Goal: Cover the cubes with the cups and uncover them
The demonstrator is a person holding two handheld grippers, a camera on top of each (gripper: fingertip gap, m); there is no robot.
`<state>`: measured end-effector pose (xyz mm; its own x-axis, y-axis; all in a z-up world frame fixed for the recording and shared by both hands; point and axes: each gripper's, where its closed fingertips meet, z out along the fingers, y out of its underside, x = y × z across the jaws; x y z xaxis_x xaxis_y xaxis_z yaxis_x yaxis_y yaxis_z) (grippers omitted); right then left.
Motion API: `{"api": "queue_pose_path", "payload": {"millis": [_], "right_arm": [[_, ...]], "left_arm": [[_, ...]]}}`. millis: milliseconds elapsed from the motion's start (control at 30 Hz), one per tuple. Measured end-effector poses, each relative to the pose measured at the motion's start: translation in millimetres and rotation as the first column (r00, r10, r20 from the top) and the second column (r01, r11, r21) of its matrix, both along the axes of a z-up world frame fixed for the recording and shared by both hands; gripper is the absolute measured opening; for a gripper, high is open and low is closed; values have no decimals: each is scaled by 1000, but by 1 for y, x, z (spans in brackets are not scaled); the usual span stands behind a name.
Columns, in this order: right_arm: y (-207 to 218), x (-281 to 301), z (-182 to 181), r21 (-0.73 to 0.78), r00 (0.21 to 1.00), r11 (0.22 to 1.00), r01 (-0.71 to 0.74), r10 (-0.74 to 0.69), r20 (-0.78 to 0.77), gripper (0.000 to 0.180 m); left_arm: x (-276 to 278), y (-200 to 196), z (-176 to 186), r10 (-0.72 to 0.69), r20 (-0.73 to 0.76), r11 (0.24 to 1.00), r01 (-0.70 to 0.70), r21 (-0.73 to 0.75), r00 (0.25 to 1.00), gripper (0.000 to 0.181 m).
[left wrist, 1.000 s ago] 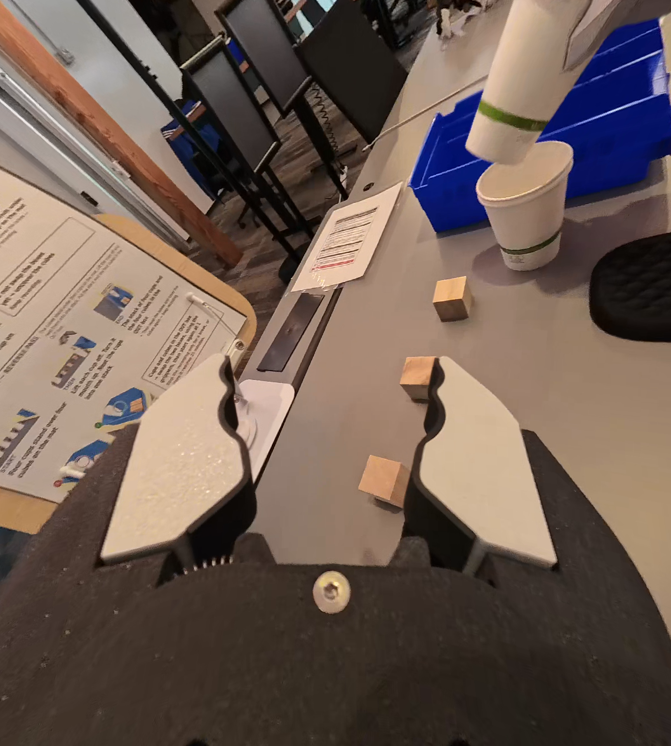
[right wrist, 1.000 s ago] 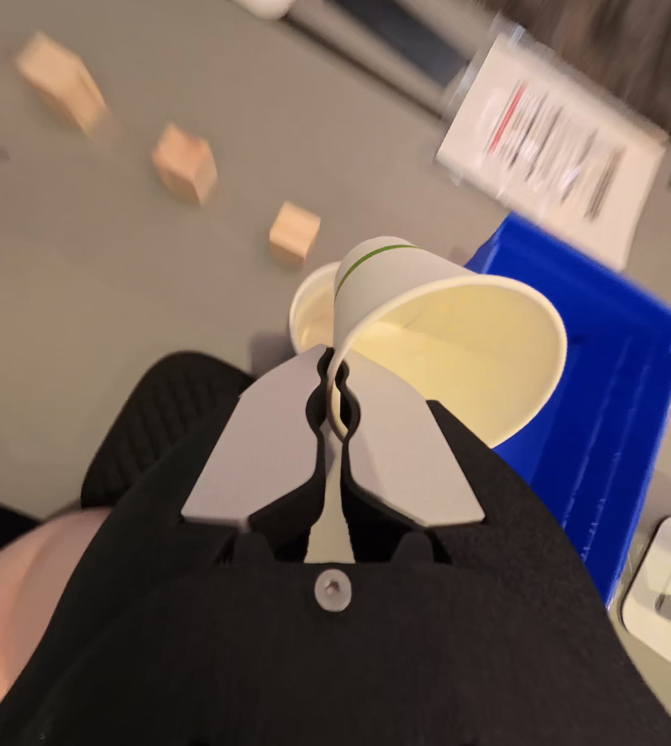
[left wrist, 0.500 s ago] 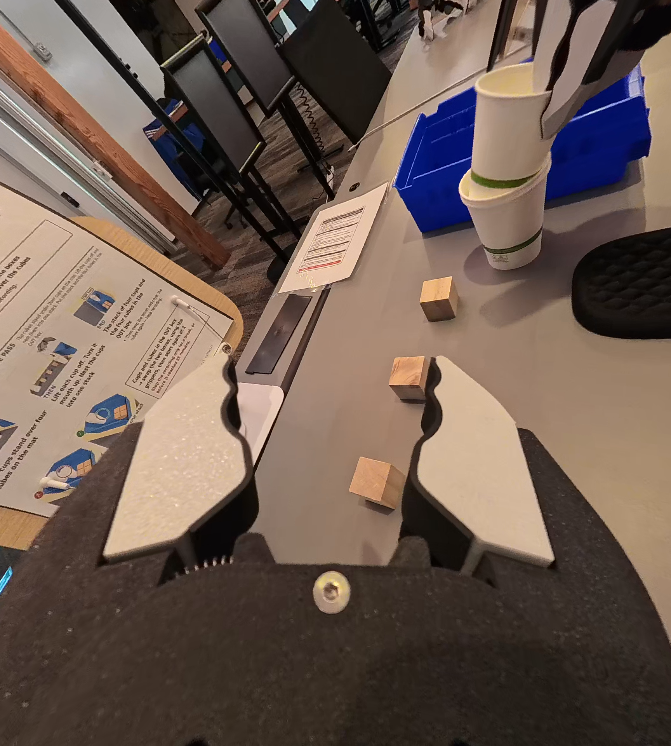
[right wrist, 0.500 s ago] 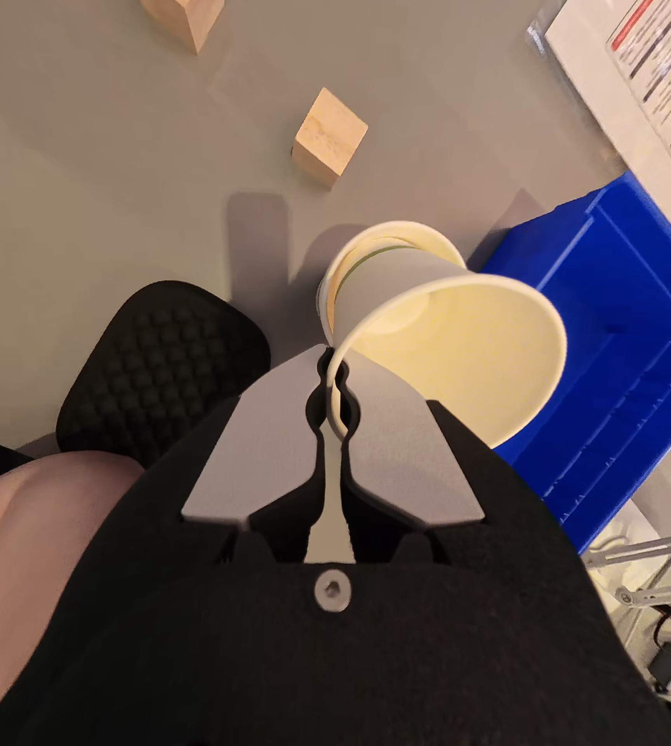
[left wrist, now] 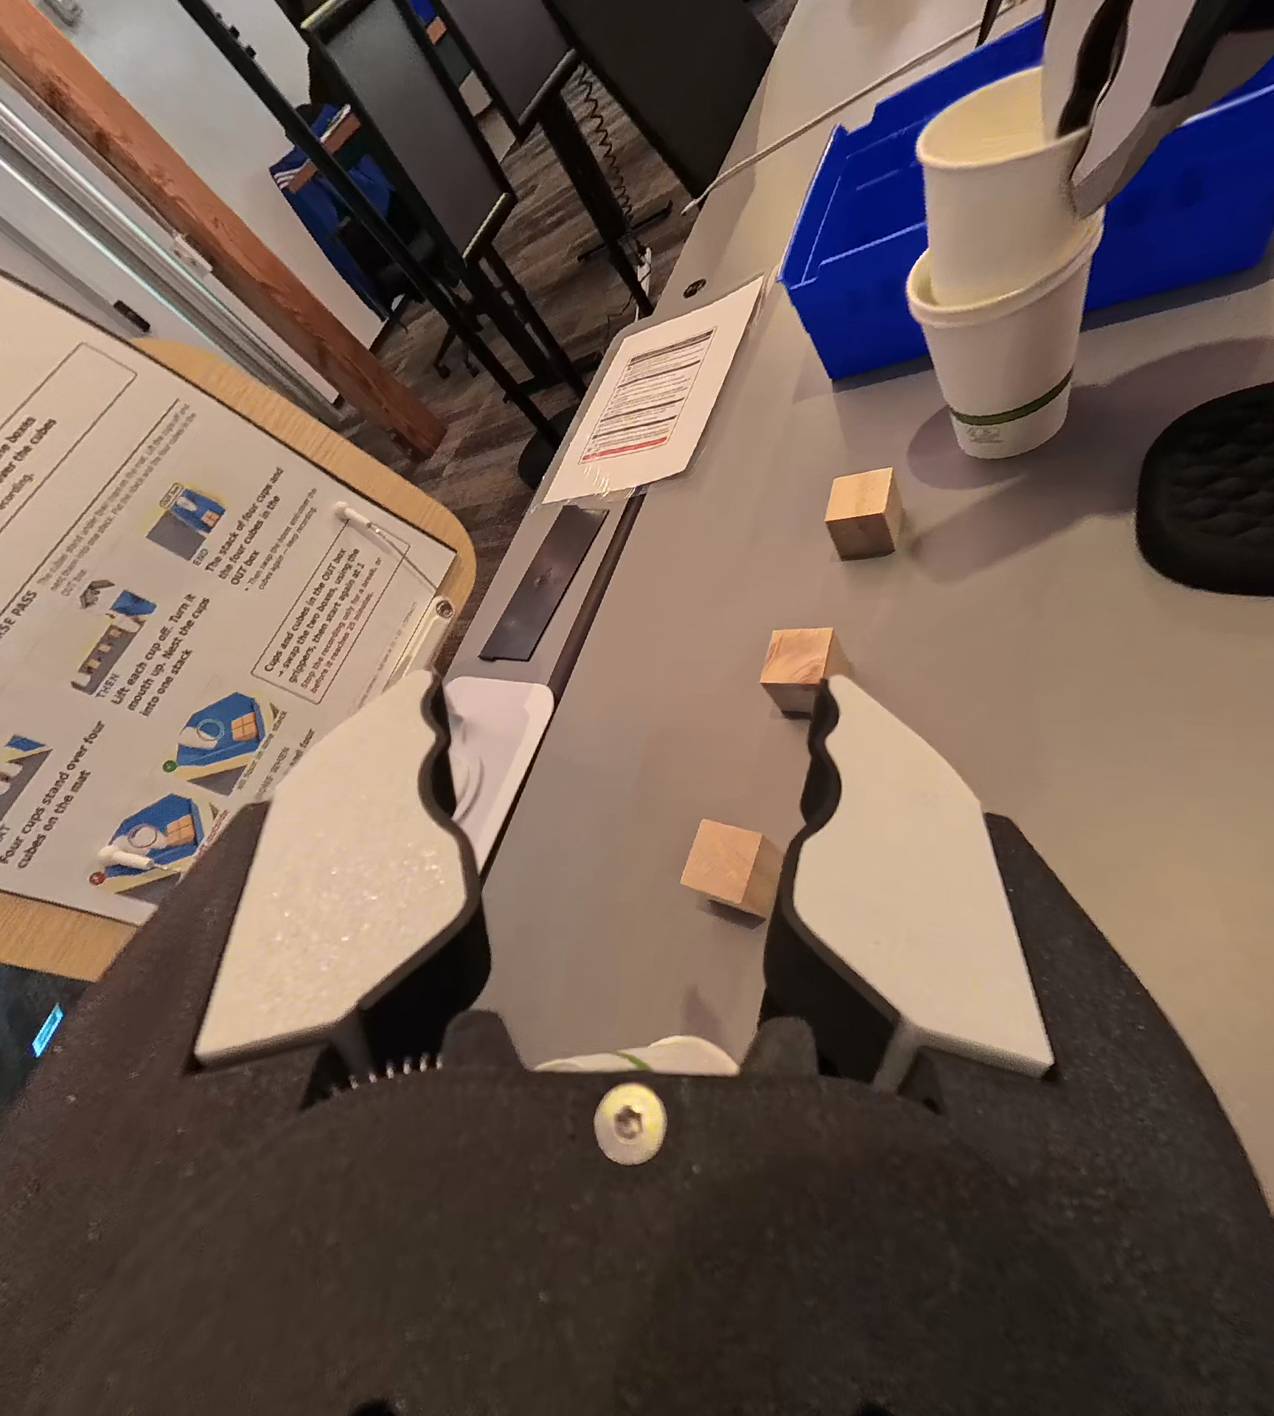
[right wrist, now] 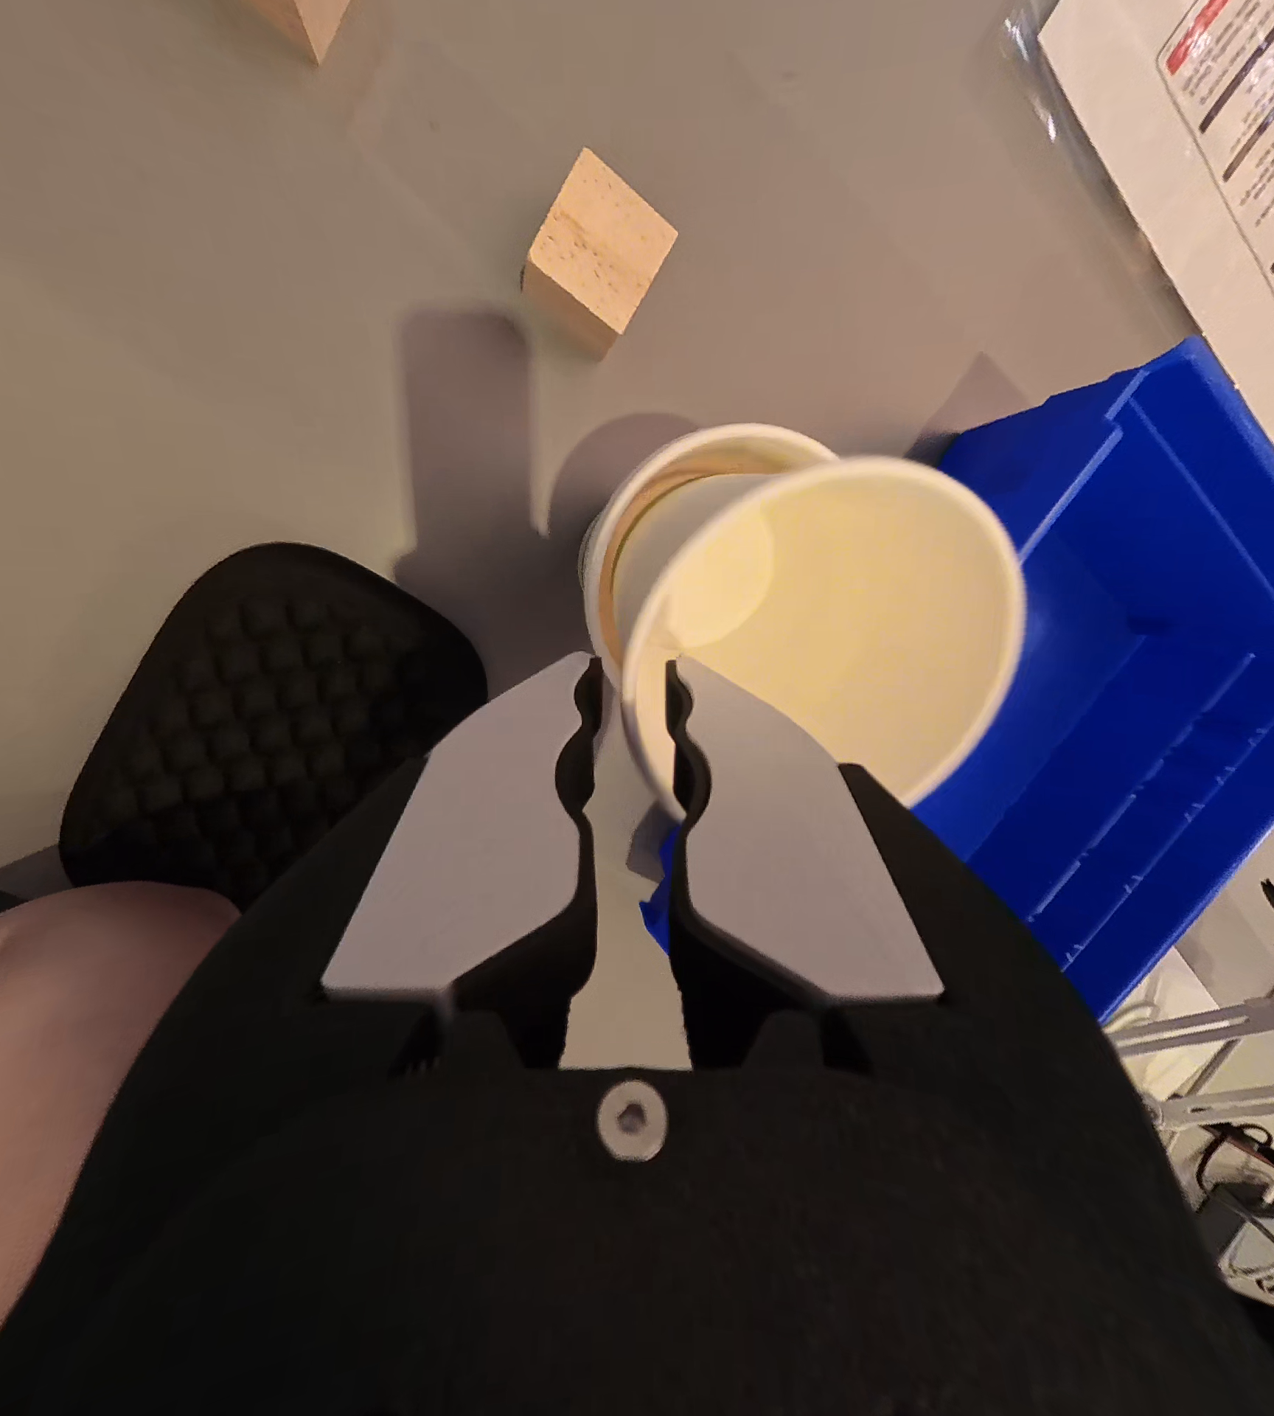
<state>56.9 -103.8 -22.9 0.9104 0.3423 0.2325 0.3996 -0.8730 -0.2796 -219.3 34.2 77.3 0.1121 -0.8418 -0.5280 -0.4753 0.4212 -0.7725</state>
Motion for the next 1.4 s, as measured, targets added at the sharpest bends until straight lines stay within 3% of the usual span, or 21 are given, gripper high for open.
{"api": "queue_pose_path", "payload": {"millis": [33,167,300,500,633,867,1400], "right_arm": [[1,-1,3,19,1000,1000,-9,9,2,15],[4,-3,13,76,999,997,-28,26,29,16],[9,-10,32,178,994,980,-85,72,77,19],[14,-33,47,253,979,948,-194,173,106,19],[18,-38,45,235,973,946,-222,200,115,19],[20,-37,40,210,973,952,-222,202,112,19],[18,-41,32,164,968,957,-241,224,113,18]], "left_arm": [[-1,2,0,5,1,1000,-5,-1,1000,89],[-8,6,2,23,4,1000,-23,-4,1000,89],[-41,33,-20,148,-147,989,-143,48,978,82],[-95,65,-82,273,-440,937,-341,-81,856,93],[-110,82,-110,329,-559,895,-440,-73,761,98],[-107,97,-137,298,-584,838,-500,-219,755,105],[-112,111,-163,295,-643,793,-556,-248,707,99]]}}
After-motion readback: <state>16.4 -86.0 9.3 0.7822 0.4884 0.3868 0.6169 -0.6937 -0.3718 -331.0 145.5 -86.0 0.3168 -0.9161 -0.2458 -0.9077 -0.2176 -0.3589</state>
